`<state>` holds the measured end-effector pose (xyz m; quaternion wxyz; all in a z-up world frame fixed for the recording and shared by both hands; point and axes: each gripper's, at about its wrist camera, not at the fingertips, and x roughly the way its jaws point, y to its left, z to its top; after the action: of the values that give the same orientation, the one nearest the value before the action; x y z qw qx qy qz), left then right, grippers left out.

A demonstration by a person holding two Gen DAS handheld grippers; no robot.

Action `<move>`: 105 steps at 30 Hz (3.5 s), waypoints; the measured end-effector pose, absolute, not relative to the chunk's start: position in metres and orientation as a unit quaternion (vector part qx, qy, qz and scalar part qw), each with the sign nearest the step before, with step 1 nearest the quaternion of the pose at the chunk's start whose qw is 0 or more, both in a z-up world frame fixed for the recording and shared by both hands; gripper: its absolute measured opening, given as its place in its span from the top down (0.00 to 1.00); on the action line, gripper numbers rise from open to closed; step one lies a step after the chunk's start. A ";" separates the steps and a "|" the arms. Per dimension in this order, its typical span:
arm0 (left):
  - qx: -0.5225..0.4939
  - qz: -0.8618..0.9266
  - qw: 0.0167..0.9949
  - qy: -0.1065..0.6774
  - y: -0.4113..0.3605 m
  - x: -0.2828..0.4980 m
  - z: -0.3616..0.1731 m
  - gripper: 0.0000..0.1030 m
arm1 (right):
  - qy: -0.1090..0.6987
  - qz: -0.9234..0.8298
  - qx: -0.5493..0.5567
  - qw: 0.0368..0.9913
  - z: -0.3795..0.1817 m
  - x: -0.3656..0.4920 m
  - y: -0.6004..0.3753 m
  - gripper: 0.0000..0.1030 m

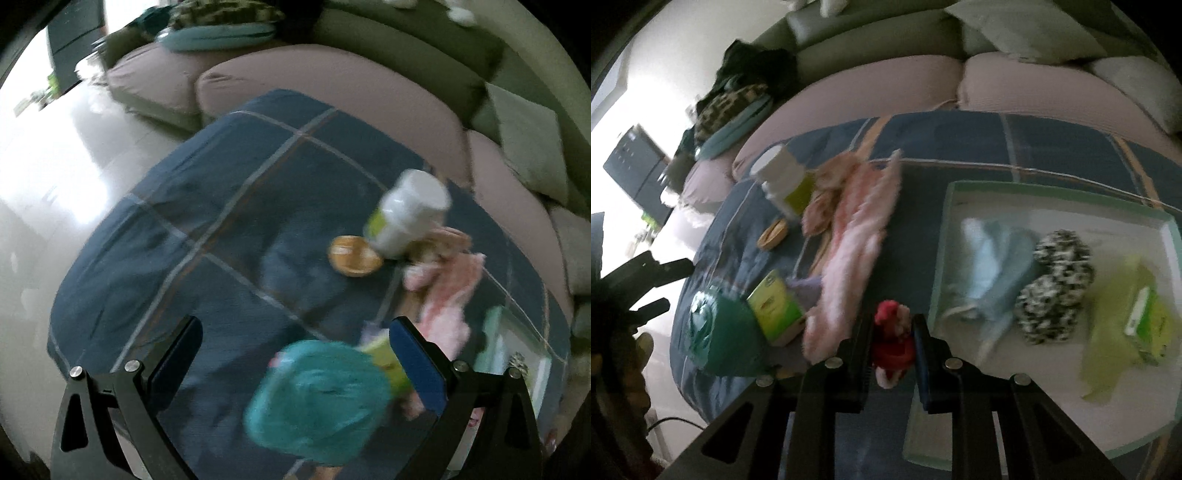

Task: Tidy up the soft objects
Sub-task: 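Carry the red hair tie over the tray with the right gripper while the left gripper approaches the pink towel, then grasp the pink fuzzy towel by its edge with the left gripper, then lift the pink towel over the tray with the left gripper while the right holds the tie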

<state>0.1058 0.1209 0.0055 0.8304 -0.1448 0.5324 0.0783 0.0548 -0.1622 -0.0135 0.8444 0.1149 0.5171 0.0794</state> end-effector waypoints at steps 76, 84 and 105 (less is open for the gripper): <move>-0.135 -0.122 0.827 0.532 0.003 0.148 -0.013 0.85 | 0.484 -0.018 0.189 0.854 0.003 0.042 -0.256 0.79; -0.143 -0.157 0.860 0.465 0.004 0.132 0.038 0.85 | 0.466 -0.009 0.190 0.864 0.014 0.038 -0.256 0.79; -0.061 -0.275 0.872 0.399 -0.091 0.093 0.094 0.85 | 0.406 -0.096 0.234 0.878 0.042 0.012 -0.332 0.79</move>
<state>0.0926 -0.0906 0.0937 0.8725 -0.0615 0.3992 -0.2751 0.0118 -0.3321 0.0423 0.8781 0.2343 0.4060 -0.0958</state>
